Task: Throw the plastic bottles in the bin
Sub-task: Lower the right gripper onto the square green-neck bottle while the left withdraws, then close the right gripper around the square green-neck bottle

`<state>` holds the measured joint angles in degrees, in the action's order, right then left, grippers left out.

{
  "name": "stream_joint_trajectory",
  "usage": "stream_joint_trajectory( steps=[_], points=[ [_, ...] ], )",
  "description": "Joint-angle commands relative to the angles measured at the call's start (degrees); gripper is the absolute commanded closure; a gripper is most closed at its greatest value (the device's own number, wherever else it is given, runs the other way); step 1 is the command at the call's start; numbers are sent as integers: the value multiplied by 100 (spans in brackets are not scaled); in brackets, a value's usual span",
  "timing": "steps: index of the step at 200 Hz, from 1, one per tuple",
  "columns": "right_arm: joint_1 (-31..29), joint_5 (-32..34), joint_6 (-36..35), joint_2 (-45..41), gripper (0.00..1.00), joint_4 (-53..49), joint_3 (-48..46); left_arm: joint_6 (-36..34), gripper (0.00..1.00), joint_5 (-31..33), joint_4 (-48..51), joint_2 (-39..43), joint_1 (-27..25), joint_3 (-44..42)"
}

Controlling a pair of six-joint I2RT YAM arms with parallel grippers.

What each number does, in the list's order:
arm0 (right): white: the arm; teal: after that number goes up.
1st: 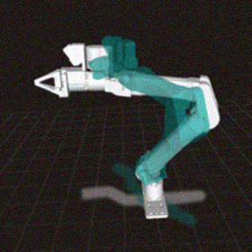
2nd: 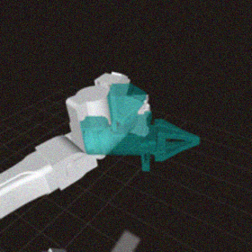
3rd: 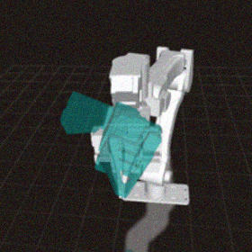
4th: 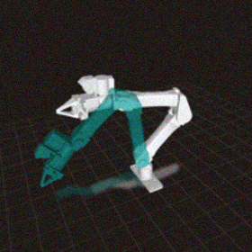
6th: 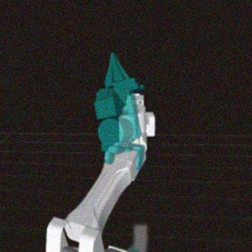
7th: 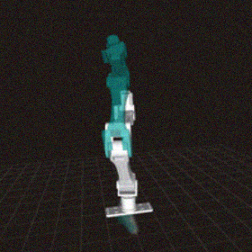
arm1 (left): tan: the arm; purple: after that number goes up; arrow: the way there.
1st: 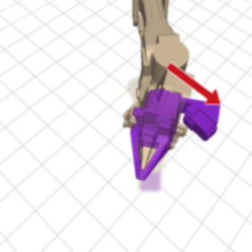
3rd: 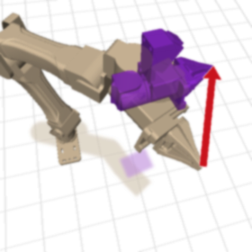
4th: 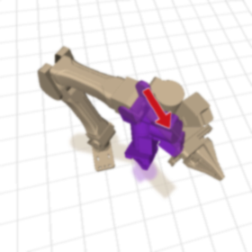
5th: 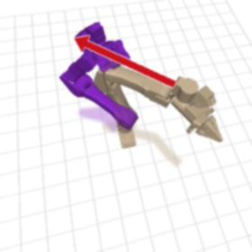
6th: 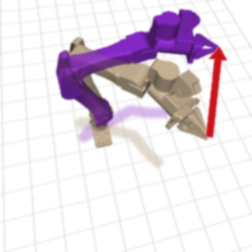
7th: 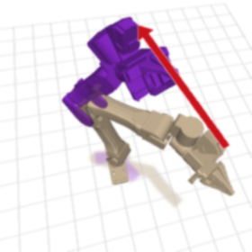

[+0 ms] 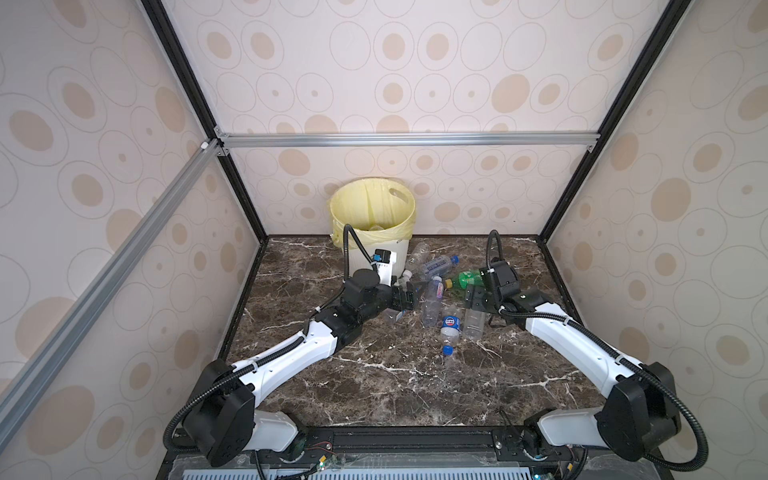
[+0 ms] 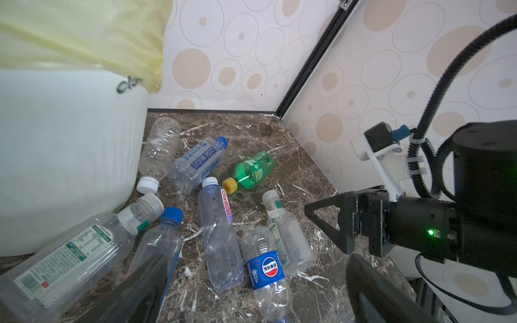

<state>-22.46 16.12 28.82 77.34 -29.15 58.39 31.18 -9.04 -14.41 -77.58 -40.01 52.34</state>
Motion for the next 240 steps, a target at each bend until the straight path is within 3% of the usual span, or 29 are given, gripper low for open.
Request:
stream_joint_trajectory(
  steps=[1,35,162,240],
  points=[
    [31,-184,240,111,8,-185,-209,306,1,0,-469,-71,-152,-90],
    [33,-617,343,396,14,-151,-405,335,1,129,-492,-45,-259,-198],
    [36,-765,515,597,26,1047,-1453,697,1,329,-749,0,-290,-716],
    [36,-654,175,672,48,1196,-1425,914,1,412,-779,-17,-341,-785]
  ],
)
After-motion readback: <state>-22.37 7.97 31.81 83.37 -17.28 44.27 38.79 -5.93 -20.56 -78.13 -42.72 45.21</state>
